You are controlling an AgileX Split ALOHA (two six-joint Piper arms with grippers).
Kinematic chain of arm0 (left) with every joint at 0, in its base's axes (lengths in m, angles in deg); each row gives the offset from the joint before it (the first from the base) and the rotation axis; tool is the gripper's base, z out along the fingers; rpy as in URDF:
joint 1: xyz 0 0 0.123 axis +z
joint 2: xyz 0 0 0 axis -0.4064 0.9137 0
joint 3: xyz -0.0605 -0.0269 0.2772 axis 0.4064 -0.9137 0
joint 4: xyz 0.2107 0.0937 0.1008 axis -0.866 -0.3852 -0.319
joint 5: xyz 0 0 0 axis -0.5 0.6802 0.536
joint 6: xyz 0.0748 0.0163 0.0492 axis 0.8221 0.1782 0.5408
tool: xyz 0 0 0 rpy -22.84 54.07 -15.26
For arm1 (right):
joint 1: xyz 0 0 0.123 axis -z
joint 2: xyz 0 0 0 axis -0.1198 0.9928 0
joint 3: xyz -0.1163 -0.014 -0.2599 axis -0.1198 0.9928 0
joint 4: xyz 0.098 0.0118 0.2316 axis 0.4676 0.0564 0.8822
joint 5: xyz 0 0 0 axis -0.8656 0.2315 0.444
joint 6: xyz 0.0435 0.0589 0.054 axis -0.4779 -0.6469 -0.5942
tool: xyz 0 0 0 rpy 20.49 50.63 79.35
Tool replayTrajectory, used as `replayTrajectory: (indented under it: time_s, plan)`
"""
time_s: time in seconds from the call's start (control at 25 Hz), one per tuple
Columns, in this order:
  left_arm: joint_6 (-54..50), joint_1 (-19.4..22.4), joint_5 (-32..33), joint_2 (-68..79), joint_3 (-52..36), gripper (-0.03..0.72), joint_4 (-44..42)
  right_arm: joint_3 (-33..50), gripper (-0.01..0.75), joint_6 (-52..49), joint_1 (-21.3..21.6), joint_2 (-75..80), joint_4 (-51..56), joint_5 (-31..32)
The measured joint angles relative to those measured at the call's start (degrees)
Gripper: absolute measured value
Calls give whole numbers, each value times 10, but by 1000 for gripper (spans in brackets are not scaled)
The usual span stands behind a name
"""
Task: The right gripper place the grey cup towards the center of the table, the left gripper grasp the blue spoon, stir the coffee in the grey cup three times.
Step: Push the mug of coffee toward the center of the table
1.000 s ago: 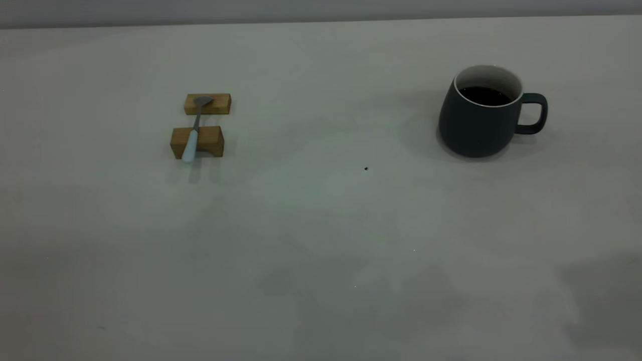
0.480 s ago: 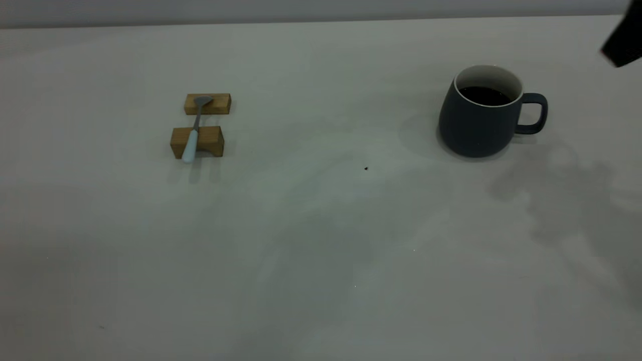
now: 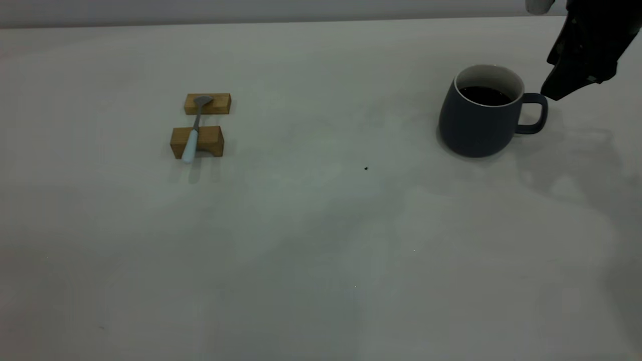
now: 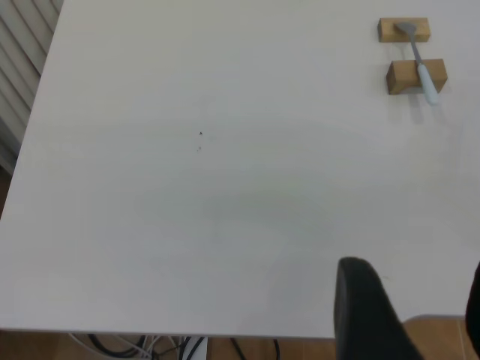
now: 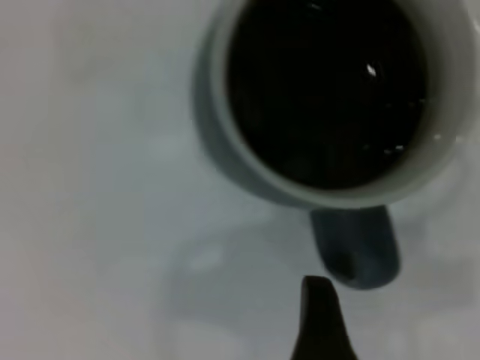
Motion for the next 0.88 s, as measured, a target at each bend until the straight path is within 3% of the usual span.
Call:
replayTrajectory:
  time_s: [0.24,0.6,0.88]
  plan:
    - [0,0,0,0,0,403,0,-22,539,69,16,48,39,-1]
    - [0,0,0,0,0,403,0,-21,539,296,15,93,251,-10]
    - [0,0,0,0,0,403,0,-23,539,325,-26,114,330,-24]
